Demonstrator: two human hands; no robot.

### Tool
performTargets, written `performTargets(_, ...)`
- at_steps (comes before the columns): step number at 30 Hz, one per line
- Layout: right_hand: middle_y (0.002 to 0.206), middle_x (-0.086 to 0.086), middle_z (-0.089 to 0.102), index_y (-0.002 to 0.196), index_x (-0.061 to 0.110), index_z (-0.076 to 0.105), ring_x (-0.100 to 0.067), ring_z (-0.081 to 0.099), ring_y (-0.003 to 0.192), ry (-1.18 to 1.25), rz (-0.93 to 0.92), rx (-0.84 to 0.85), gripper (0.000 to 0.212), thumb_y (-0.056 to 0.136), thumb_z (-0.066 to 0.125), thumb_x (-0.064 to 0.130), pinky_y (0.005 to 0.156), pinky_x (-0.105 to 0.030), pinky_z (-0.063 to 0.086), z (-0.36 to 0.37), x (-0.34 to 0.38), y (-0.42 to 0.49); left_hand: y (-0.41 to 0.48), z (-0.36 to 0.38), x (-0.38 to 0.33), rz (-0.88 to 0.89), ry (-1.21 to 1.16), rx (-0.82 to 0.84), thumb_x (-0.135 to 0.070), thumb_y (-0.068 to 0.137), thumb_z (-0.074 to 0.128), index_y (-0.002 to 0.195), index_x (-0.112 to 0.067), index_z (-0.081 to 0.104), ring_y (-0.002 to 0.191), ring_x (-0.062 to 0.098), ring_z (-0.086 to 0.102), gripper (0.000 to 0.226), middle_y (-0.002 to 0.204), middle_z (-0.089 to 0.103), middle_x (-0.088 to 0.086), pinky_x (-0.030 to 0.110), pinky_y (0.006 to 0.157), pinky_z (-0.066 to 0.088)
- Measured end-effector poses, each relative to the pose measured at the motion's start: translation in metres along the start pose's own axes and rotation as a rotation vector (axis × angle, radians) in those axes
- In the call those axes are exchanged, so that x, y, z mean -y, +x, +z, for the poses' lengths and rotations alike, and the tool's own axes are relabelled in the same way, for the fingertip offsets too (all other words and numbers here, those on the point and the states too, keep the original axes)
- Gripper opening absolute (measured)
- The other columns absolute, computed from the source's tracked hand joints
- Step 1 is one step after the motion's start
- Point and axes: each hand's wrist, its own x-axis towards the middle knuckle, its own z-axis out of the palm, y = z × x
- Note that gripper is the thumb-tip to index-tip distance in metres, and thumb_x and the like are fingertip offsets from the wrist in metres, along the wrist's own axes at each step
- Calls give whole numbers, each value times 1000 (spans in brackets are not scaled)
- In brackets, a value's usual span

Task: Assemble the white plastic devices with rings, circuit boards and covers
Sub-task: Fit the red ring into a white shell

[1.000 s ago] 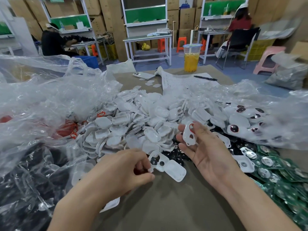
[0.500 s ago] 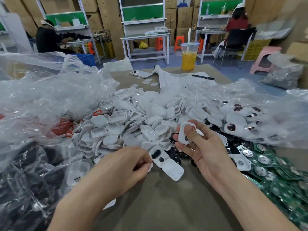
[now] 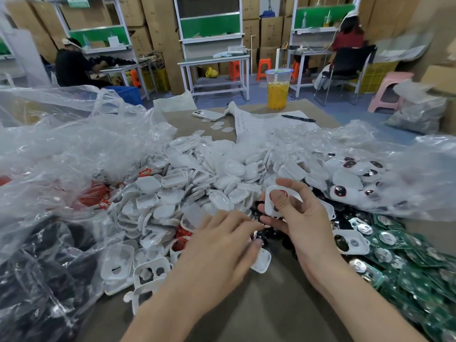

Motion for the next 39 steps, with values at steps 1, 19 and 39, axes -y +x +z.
performTargets(1,95,-19,73,109,22,67,-26,75,87,-1,-6,-13,14,96,65,16,67,-25,60,0,0,0,0,6,-5,40,24,29,-46,101,43,120,-28,67,105,17,57,35,114,62,-10,38,91,49)
performTargets(19,107,-10,73,114,31,68,-21,75,92,26,-17,16,37,87,74,7,77,-21,58,-1,-5,5,10,14,-14,-66,253,19,-46,91,66,98,-26,73,86,20,60,22,90,62,-6,35,74,52)
performTargets(39,54,14,46,98,37,62,-9,47,47,-159,7,93,29,74,57,20,74,-42,50,-6,-6,2,18,7,0,-591,-1110,-257,-35,84,65,94,-40,75,79,0,69,15,92,78,-10,11,70,49)
